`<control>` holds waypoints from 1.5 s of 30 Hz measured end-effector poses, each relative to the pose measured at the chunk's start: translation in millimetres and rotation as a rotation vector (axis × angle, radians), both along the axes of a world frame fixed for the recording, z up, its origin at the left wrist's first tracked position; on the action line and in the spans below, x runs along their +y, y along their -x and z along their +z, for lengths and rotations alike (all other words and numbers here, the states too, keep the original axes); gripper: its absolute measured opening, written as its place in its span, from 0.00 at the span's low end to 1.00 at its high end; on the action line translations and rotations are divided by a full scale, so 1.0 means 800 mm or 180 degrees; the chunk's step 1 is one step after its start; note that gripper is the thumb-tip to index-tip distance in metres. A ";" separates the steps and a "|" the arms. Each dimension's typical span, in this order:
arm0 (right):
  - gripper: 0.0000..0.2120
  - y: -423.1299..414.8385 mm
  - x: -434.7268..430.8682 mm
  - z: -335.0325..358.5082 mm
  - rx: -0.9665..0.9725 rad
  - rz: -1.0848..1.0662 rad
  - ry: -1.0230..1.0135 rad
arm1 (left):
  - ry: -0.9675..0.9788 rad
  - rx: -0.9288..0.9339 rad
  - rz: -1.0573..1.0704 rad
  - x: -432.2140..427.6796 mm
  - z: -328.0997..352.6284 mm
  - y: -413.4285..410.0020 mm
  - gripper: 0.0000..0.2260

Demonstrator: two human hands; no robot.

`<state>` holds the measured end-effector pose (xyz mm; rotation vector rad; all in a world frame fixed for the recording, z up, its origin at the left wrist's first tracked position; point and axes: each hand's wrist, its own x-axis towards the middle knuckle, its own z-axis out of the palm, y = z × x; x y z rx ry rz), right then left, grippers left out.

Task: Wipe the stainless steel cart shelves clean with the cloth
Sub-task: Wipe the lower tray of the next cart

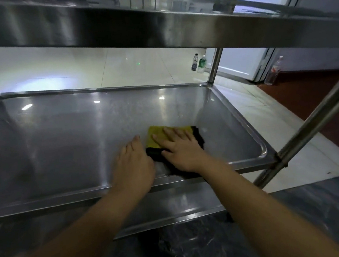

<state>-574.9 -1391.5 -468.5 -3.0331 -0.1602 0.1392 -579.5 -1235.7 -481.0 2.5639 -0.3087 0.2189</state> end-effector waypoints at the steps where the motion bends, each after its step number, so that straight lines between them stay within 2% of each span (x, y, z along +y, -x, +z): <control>1: 0.26 -0.017 -0.007 0.000 0.0033 0.0010 0.0005 | -0.0099 -0.0068 -0.0001 -0.001 -0.002 0.001 0.23; 3: 0.26 -0.053 -0.034 0.000 0.0076 -0.0086 0.0056 | -0.0250 -0.0154 -0.0031 -0.001 -0.006 0.001 0.21; 7: 0.26 -0.105 -0.117 0.001 -0.0071 -0.0724 0.0056 | -0.0379 -0.0359 -0.0088 -0.002 -0.011 0.002 0.16; 12: 0.26 -0.111 -0.204 0.008 -0.0007 -0.1285 0.0175 | -0.0349 -0.0428 -0.0031 -0.004 -0.012 0.004 0.16; 18: 0.25 -0.016 -0.214 0.003 0.0010 -0.0942 0.0244 | -0.0416 -0.0355 -0.0002 -0.005 -0.010 0.002 0.14; 23: 0.25 0.097 -0.214 0.015 0.0267 -0.0501 0.0482 | -0.0523 -0.0382 -0.0031 -0.005 -0.009 0.005 0.11; 24: 0.26 0.119 -0.206 0.017 0.0294 -0.0428 0.0519 | -0.0553 -0.0383 -0.0033 -0.006 -0.010 0.005 0.10; 28: 0.43 0.166 -0.177 0.022 0.0295 -0.0325 0.0305 | -0.0681 -0.0383 -0.0042 -0.009 -0.012 0.006 0.09; 30: 0.41 0.155 -0.185 0.022 0.0276 -0.0280 0.0179 | -0.0714 -0.0419 -0.0065 -0.009 -0.013 0.005 0.08; 35: 0.25 0.067 -0.210 0.008 0.0210 -0.0450 0.0237 | -0.0674 -0.0466 -0.0118 -0.008 -0.016 0.003 0.06; 41: 0.25 -0.069 -0.211 -0.001 0.0030 -0.0903 0.0331 | -0.0695 -0.0444 -0.0112 -0.009 -0.020 -0.005 0.07; 45: 0.25 -0.084 -0.202 -0.004 -0.0012 -0.0931 0.0347 | -0.0779 -0.0459 -0.0088 -0.007 -0.024 -0.009 0.08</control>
